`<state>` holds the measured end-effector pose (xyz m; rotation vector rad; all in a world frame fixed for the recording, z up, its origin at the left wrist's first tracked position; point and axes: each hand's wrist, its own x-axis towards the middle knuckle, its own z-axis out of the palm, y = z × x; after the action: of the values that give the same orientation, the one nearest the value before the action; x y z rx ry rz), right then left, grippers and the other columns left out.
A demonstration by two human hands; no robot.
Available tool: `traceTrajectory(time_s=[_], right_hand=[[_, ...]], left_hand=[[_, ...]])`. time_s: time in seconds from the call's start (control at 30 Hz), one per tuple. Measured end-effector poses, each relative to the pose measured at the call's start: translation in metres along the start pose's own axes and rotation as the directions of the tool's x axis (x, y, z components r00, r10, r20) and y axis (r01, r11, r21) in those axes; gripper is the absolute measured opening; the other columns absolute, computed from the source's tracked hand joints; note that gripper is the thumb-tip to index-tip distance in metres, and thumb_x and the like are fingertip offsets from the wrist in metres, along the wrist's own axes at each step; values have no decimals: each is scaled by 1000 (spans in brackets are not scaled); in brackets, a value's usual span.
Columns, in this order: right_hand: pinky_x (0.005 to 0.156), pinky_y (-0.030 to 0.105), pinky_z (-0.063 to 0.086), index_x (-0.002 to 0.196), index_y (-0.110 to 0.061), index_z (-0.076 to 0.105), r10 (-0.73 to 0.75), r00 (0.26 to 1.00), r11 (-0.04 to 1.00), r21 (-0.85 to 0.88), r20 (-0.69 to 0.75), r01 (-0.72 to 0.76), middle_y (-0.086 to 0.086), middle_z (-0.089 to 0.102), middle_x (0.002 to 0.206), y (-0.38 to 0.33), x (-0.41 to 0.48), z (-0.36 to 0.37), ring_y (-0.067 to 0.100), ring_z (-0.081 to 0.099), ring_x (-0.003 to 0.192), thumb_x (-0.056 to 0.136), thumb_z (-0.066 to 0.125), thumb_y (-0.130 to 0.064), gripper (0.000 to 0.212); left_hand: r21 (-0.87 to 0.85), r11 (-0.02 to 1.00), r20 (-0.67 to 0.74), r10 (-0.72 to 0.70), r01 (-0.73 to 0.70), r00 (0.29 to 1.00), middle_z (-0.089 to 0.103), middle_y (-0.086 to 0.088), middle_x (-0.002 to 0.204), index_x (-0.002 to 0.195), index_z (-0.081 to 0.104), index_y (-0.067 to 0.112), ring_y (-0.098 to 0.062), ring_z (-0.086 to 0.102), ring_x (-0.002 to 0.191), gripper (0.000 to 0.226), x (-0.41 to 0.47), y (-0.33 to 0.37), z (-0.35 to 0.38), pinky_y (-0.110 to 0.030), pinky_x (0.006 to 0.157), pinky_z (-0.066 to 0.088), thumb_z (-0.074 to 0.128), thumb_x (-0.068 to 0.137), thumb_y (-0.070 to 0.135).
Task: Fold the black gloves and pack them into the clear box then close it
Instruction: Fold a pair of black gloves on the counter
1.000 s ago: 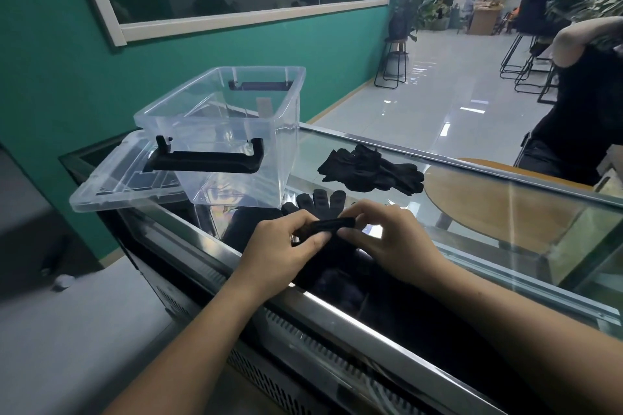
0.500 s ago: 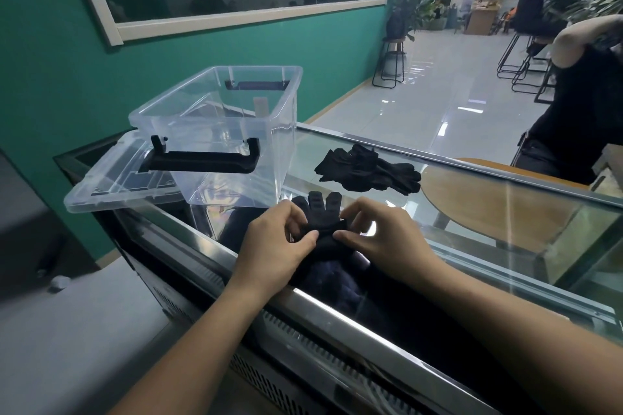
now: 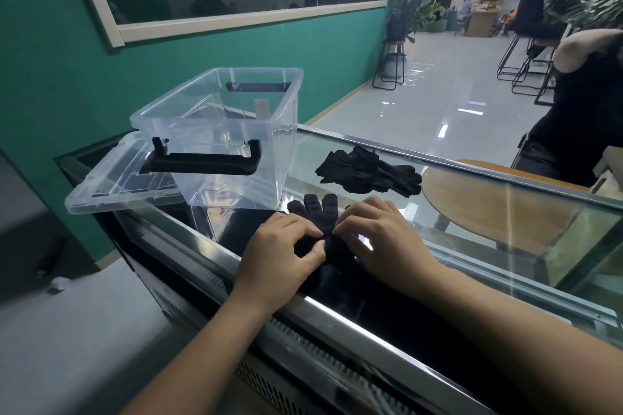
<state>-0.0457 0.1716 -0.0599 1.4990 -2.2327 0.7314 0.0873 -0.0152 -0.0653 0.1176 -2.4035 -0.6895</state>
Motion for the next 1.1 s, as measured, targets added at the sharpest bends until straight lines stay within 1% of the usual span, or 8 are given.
traceTrajectory(time_s=[0.1, 0.2, 0.3, 0.4, 0.63, 0.8, 0.93, 1.1], right_hand=[[93, 32, 46, 107, -29, 76, 21, 998, 999, 29, 54, -23, -15, 70, 106, -2, 0, -3, 14, 60, 104, 100, 68, -33, 12], [94, 25, 40, 108, -31, 69, 52, 994, 996, 67, 99, -59, -16, 63, 106, -5, -2, -6, 11, 55, 103, 93, 68, -43, 19], [94, 24, 37, 110, -31, 64, 48, 990, 997, 55, 132, -56, -15, 61, 107, -7, -2, -7, 9, 53, 102, 88, 71, -39, 25], [94, 23, 36, 108, -32, 64, 71, 990, 994, 70, 118, -80, -17, 62, 104, -6, -1, -6, 7, 53, 101, 90, 70, -38, 20], [89, 10, 33, 111, -33, 68, 157, 986, 976, 147, 49, -163, -31, 54, 90, -4, 0, -5, -10, 49, 95, 102, 66, -42, 13], [87, 21, 44, 110, -40, 65, 198, 978, 962, 179, 65, -207, -18, 63, 89, -3, 0, -4, 10, 58, 92, 100, 64, -51, 15], [79, 12, 41, 105, -35, 68, 212, 976, 955, 199, 54, -219, -16, 66, 84, -3, 2, -5, 1, 60, 85, 99, 69, -46, 13], [78, 16, 42, 106, -29, 69, 240, 971, 957, 162, 22, -240, -17, 64, 84, 1, 2, -1, 5, 58, 86, 96, 73, -42, 16]], left_hand=[[2, 1000, 33, -13, 13, 999, 71, 20, 102, 102, 80, 28, -5, 65, 107, 28, -1, 2, -1, -30, 97, 56, 77, 84, 49], [4, 1000, 76, -29, 29, 997, 68, 22, 105, 107, 78, 31, -2, 64, 108, 34, 0, 2, -2, -28, 96, 55, 78, 80, 52], [0, 999, 80, -47, 47, 996, 68, 22, 106, 108, 77, 32, 0, 64, 108, 32, 1, 3, -3, -29, 96, 56, 76, 81, 49], [-29, 997, 74, -65, 67, 995, 71, 21, 106, 110, 78, 35, -2, 66, 106, 28, 0, 5, -4, -34, 97, 57, 72, 85, 47], [-121, 980, 69, -153, 161, 986, 75, 15, 93, 109, 73, 38, -6, 72, 92, 21, 1, 3, -6, -39, 82, 60, 63, 96, 50], [-145, 966, 66, -207, 214, 976, 75, 17, 91, 110, 73, 37, -3, 73, 91, 17, 2, 2, -7, -35, 82, 61, 68, 98, 48], [-107, 963, 84, -239, 247, 967, 74, 16, 89, 105, 73, 33, -1, 71, 88, 17, 6, 0, -4, -36, 81, 60, 66, 101, 47], [-50, 970, 62, -235, 238, 970, 70, 16, 96, 102, 72, 29, -2, 66, 93, 12, 8, -2, -1, -31, 84, 58, 68, 102, 40]])
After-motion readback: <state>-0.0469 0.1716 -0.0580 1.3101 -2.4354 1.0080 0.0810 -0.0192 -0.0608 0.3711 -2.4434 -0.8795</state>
